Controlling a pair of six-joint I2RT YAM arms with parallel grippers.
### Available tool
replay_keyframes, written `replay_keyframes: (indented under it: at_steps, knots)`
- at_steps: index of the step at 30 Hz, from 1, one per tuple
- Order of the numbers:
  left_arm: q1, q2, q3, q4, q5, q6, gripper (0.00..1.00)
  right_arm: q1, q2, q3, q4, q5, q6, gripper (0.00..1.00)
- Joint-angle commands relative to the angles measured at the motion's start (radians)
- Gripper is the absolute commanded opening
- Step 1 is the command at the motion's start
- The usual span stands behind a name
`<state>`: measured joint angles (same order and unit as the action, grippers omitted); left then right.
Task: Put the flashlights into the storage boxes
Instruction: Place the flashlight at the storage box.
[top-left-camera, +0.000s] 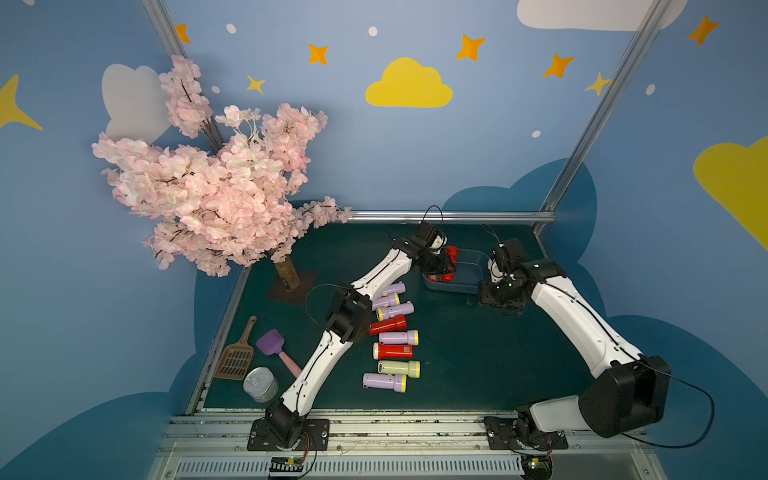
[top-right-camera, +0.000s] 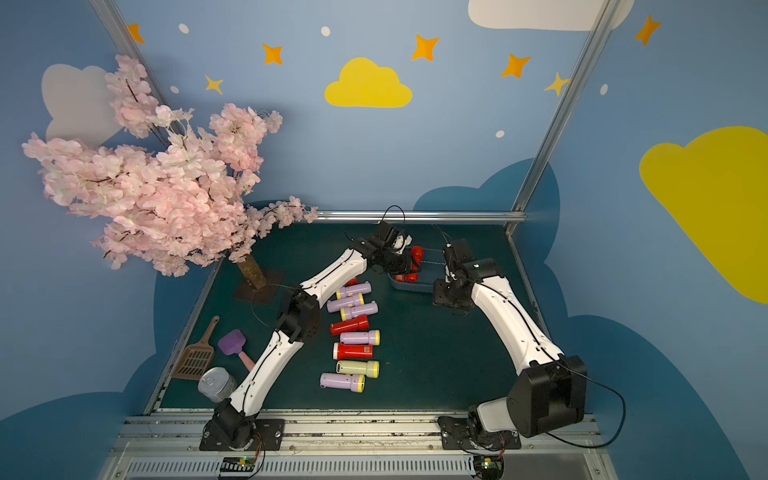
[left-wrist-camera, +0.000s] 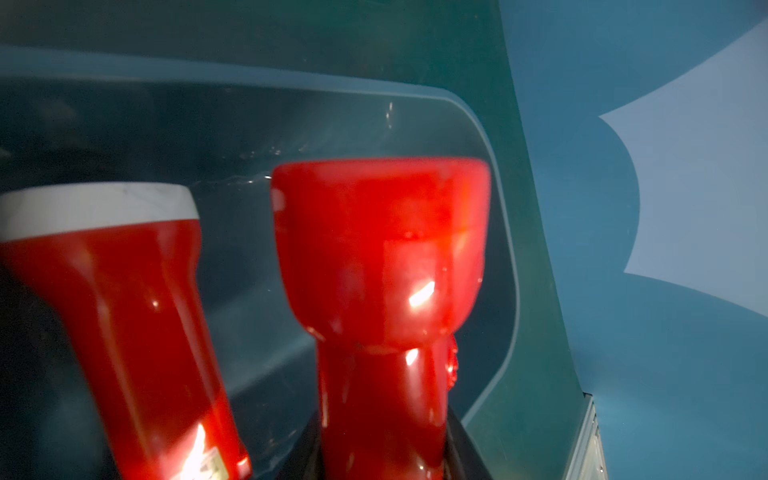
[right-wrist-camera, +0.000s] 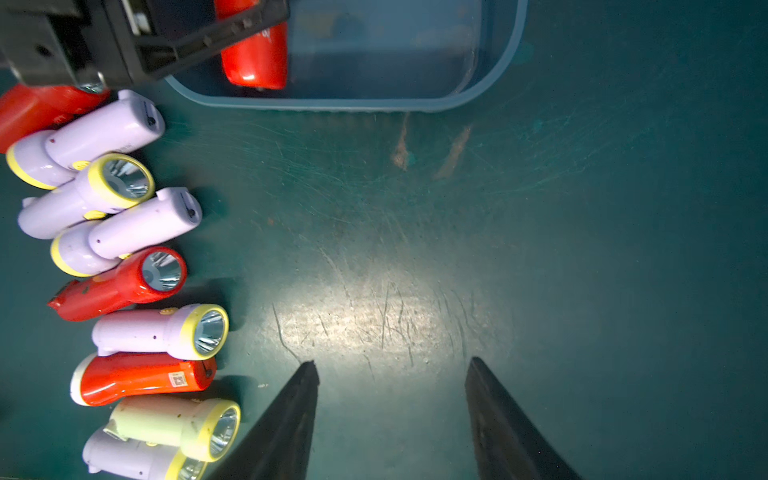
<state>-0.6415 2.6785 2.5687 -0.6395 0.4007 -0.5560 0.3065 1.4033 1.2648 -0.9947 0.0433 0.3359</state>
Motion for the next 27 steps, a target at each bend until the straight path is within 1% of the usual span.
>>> replay_keyframes:
  at_steps: [1,11,27]
  knots:
    - [0.004,0.014,0.012,0.044,0.005,-0.020,0.25,-0.006,-0.044,-0.017,-0.034,0.020,0.007,0.58]
    - [0.024,0.050,0.005,0.074,0.034,-0.060,0.30,-0.014,-0.078,-0.035,-0.041,0.046,0.015,0.58]
    - [0.031,0.050,-0.039,0.112,0.098,-0.088,0.39,-0.024,-0.063,-0.020,-0.053,0.053,0.016,0.58]
